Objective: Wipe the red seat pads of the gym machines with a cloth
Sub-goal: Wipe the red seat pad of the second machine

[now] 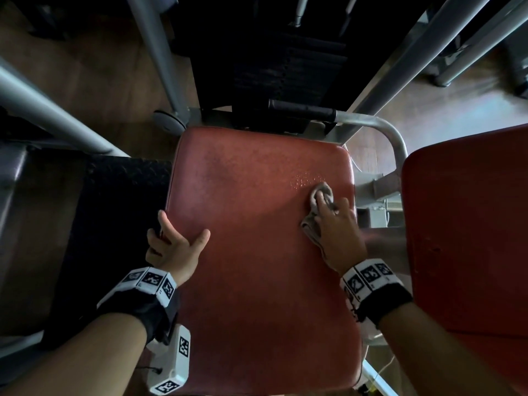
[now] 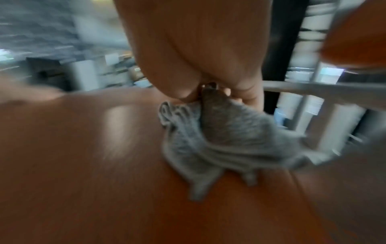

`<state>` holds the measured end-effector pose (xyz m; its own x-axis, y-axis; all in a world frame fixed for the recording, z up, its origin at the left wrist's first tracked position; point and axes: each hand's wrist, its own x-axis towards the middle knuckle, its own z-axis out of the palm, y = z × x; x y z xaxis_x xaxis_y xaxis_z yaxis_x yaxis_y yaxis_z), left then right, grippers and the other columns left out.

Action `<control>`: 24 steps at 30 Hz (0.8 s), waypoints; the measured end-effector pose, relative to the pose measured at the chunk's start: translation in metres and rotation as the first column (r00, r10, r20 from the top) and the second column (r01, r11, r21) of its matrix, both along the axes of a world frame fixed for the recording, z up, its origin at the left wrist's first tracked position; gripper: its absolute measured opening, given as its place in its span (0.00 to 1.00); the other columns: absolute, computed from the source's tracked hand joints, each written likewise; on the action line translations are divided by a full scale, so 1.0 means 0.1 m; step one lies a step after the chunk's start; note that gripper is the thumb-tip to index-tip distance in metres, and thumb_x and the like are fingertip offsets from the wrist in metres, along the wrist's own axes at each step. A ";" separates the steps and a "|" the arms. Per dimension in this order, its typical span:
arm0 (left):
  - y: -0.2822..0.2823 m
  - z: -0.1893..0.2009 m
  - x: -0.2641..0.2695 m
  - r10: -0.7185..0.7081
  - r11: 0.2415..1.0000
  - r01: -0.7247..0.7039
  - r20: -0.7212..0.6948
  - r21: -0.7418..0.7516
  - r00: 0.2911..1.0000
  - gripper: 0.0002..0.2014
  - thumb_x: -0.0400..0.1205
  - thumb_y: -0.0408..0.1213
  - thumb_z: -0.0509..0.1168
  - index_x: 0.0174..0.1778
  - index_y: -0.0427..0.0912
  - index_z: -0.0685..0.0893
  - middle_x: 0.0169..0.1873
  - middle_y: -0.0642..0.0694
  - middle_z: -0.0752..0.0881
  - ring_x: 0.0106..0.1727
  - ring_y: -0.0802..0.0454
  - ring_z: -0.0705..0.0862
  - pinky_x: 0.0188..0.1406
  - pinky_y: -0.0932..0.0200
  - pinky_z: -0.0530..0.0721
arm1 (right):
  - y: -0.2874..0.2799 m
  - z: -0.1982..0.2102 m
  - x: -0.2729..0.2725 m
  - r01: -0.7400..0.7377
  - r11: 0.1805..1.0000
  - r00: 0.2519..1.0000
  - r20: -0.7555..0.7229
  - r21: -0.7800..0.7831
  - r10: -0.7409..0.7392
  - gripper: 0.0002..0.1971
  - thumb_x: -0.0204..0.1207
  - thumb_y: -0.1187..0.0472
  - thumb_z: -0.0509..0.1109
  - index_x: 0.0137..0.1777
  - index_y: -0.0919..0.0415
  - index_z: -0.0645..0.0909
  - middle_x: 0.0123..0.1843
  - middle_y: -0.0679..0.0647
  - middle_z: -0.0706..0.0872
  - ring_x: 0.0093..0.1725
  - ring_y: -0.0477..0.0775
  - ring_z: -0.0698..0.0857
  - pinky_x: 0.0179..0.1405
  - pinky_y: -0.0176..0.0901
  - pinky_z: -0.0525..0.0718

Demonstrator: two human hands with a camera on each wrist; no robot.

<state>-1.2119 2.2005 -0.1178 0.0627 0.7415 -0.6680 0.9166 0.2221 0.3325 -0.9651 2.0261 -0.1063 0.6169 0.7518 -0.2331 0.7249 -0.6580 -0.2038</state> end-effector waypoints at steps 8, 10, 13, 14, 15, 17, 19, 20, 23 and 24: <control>0.00 0.03 0.01 0.010 1.000 -0.010 0.005 -0.012 1.000 0.50 0.75 0.68 0.60 0.80 0.61 0.31 0.83 0.40 0.40 0.81 0.30 0.48 0.78 0.31 0.53 | -0.13 -0.01 -0.36 -0.334 0.936 0.942 -0.003 -0.113 0.336 0.37 0.79 0.38 0.57 0.84 0.51 0.52 0.72 0.57 0.67 0.62 0.58 0.75 0.54 0.53 0.83; 0.00 0.03 0.02 0.015 1.000 -0.015 0.008 -0.011 1.000 0.50 0.75 0.68 0.60 0.80 0.61 0.31 0.83 0.41 0.40 0.81 0.30 0.48 0.77 0.31 0.53 | -0.15 -0.11 -0.04 -0.185 0.964 0.967 0.141 -0.191 0.214 0.37 0.81 0.37 0.48 0.85 0.54 0.48 0.81 0.62 0.58 0.70 0.65 0.69 0.62 0.59 0.78; 0.00 0.04 0.02 0.029 0.999 -0.029 0.013 -0.014 0.999 0.50 0.75 0.67 0.61 0.80 0.62 0.31 0.83 0.42 0.40 0.81 0.30 0.48 0.77 0.30 0.53 | -0.15 -0.17 0.11 0.051 0.989 0.978 0.207 -0.140 -0.021 0.36 0.82 0.39 0.54 0.85 0.57 0.54 0.86 0.64 0.46 0.81 0.73 0.56 0.71 0.68 0.70; 0.00 0.04 0.02 0.028 0.999 -0.028 0.015 -0.016 1.000 0.50 0.75 0.67 0.60 0.80 0.62 0.31 0.83 0.42 0.39 0.81 0.30 0.47 0.77 0.30 0.53 | -0.15 -0.20 0.08 0.053 0.992 0.984 0.176 -0.118 -0.031 0.36 0.84 0.40 0.54 0.85 0.59 0.53 0.86 0.63 0.43 0.83 0.73 0.50 0.74 0.70 0.66; 0.00 0.04 0.02 0.027 0.999 -0.027 0.016 -0.019 1.000 0.49 0.75 0.67 0.60 0.80 0.62 0.31 0.83 0.42 0.39 0.81 0.30 0.47 0.77 0.30 0.53 | -0.13 -0.22 0.03 0.045 0.994 0.988 0.154 -0.098 -0.030 0.36 0.84 0.40 0.51 0.86 0.61 0.49 0.87 0.61 0.41 0.84 0.73 0.45 0.77 0.71 0.61; -0.01 0.04 0.01 0.029 0.999 -0.029 0.021 -0.021 0.999 0.49 0.75 0.67 0.60 0.80 0.63 0.30 0.83 0.42 0.39 0.81 0.30 0.47 0.77 0.29 0.53 | -0.03 -0.28 0.04 0.059 0.997 0.994 0.095 -0.055 -0.054 0.38 0.85 0.39 0.48 0.86 0.62 0.43 0.87 0.60 0.38 0.83 0.73 0.39 0.79 0.73 0.51; 0.00 0.03 0.00 0.027 0.999 -0.027 0.022 -0.019 0.999 0.49 0.75 0.68 0.60 0.79 0.63 0.30 0.83 0.43 0.39 0.80 0.30 0.47 0.77 0.29 0.53 | 0.19 -0.30 0.14 0.155 0.987 0.988 0.008 -0.044 -0.155 0.39 0.84 0.36 0.46 0.86 0.59 0.37 0.86 0.56 0.34 0.83 0.70 0.32 0.80 0.73 0.44; 0.00 0.02 0.00 0.026 1.000 -0.025 0.020 -0.019 0.999 0.50 0.75 0.68 0.60 0.79 0.63 0.30 0.83 0.43 0.39 0.80 0.30 0.47 0.77 0.29 0.53 | 0.32 -0.29 0.18 0.195 0.979 0.980 -0.029 -0.052 -0.197 0.40 0.83 0.35 0.44 0.85 0.56 0.34 0.86 0.55 0.32 0.82 0.68 0.30 0.80 0.73 0.41; 0.00 0.02 0.01 0.031 0.999 -0.031 0.013 -0.018 0.999 0.50 0.74 0.68 0.60 0.80 0.63 0.31 0.83 0.42 0.39 0.81 0.30 0.47 0.76 0.28 0.54 | 0.68 -0.21 0.07 0.078 0.995 0.996 -0.049 -0.058 -0.081 0.38 0.82 0.35 0.41 0.85 0.53 0.33 0.86 0.57 0.33 0.81 0.70 0.29 0.80 0.73 0.39; 0.00 0.02 0.01 0.035 0.999 -0.035 0.011 -0.019 0.999 0.50 0.74 0.68 0.60 0.80 0.63 0.31 0.83 0.42 0.39 0.81 0.30 0.47 0.76 0.27 0.54 | 0.76 -0.18 -0.08 -0.044 0.998 0.999 -0.032 -0.041 0.043 0.38 0.82 0.35 0.43 0.86 0.53 0.36 0.87 0.58 0.36 0.82 0.71 0.32 0.80 0.74 0.41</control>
